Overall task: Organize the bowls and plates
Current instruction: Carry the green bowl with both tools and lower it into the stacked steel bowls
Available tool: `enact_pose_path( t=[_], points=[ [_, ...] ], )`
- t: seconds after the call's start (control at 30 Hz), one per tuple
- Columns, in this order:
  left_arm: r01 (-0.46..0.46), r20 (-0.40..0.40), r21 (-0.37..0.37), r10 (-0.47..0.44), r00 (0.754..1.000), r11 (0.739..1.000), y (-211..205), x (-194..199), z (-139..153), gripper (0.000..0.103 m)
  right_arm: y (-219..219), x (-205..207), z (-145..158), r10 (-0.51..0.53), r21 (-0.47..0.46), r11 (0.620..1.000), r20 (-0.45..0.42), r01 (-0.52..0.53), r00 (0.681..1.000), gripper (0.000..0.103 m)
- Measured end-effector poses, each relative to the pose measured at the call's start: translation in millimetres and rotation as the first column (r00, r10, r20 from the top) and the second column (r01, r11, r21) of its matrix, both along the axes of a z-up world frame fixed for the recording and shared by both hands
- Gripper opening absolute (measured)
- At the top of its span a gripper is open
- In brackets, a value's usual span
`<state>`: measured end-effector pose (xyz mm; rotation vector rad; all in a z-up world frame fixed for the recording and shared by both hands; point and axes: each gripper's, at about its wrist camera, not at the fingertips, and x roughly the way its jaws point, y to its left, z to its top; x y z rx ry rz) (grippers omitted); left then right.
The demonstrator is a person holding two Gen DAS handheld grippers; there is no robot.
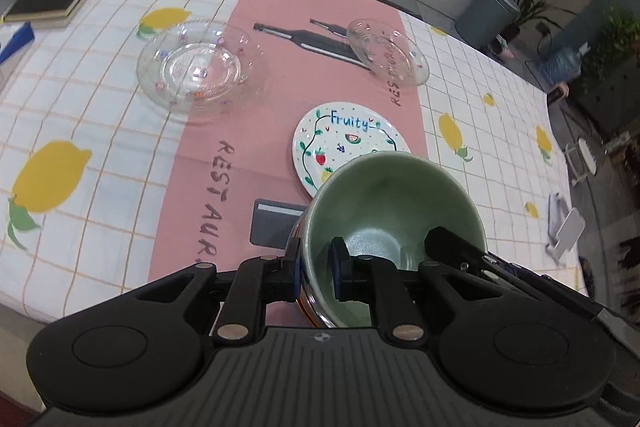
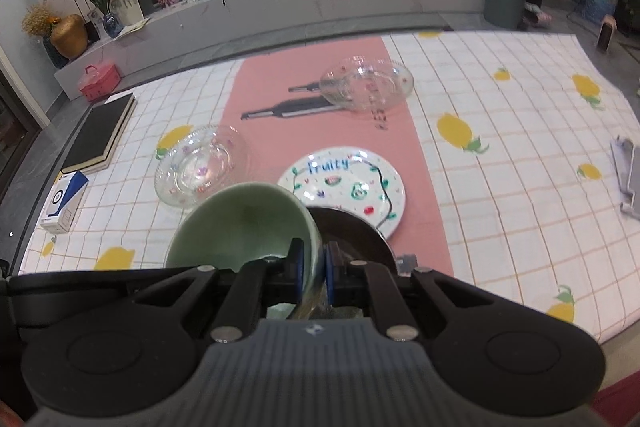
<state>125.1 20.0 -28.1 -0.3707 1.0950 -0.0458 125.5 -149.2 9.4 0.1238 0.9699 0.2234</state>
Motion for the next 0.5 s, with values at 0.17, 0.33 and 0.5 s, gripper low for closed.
enact_pose_path(
  t=[0.17,0.33,0.5],
  points=[
    [0.059,-0.014,-0.011,-0.060,0.998,0.998,-10,1,-2,0.016,-8,-3,2,-0.013,-0.021,1.000,0.017,0.013,1.000,0.008],
    [0.088,-0.002,0.031,-0.088,0.996,0.996,-20,-1,-2,0.016,-20,2,-9,-0.020,0.015,1.000,-0.021,0.020,1.000,0.008],
    [0.133,-0.039,0.085,-0.130,0.991,0.987,-31,4,-12,0.019,-30,10,-28,-0.033,0.064,0.997,-0.080,0.038,0.996,0.008]
  ],
)
